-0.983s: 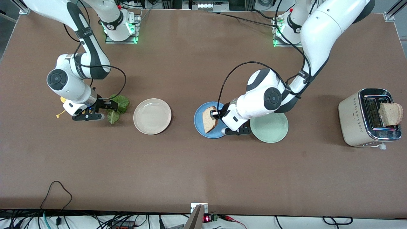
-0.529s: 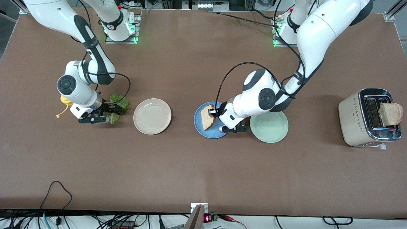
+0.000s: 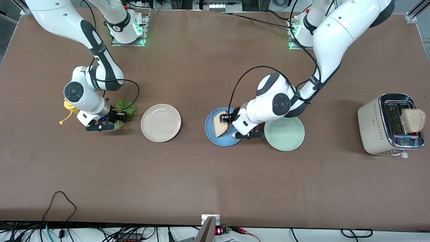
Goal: Make sandwich in blue plate with both arms
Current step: 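Place the bread on the blue plate while the right gripper grasps lettuce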
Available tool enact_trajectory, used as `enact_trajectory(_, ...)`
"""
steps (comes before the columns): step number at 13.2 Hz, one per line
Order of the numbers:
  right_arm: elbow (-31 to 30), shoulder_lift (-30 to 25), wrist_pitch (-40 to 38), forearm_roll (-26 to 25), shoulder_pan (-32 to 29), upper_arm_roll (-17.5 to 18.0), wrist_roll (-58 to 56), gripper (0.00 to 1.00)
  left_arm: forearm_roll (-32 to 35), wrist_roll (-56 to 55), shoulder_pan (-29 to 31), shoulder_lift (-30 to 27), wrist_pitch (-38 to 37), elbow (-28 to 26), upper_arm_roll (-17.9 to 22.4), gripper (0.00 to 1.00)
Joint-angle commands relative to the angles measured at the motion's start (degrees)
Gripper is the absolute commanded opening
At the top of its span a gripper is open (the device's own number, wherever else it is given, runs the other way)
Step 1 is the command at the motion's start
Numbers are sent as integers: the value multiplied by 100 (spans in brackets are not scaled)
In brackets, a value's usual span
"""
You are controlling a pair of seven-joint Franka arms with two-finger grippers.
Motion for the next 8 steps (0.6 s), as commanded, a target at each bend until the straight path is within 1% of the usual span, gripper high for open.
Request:
enact_trajectory(1,35,33,19,5,27,5,23,16,-67,106,333,-131,75,-385,-34,100)
enact_trajectory(2,52,33,10,-13,27,5,-12,12,-50,159,500,-192,75,-508,-52,100)
enact_trajectory(3,61,33,10,-13,35,5,-21,5,-58,377,676,-297,58,-640,-61,100)
enact_trajectory(4,96,24,10,-13,61,5,-38,1,-58,527,834,-446,23,-737,-69,100)
enact_trajectory(6,254,-11,-234,-13,62,5,-39,0,-58,555,1011,-937,-82,-896,-104,100)
enact_trajectory(8,761,-55,-1067,-13,53,-4,-39,0,160,564,1046,-1500,-660,-809,-8,100)
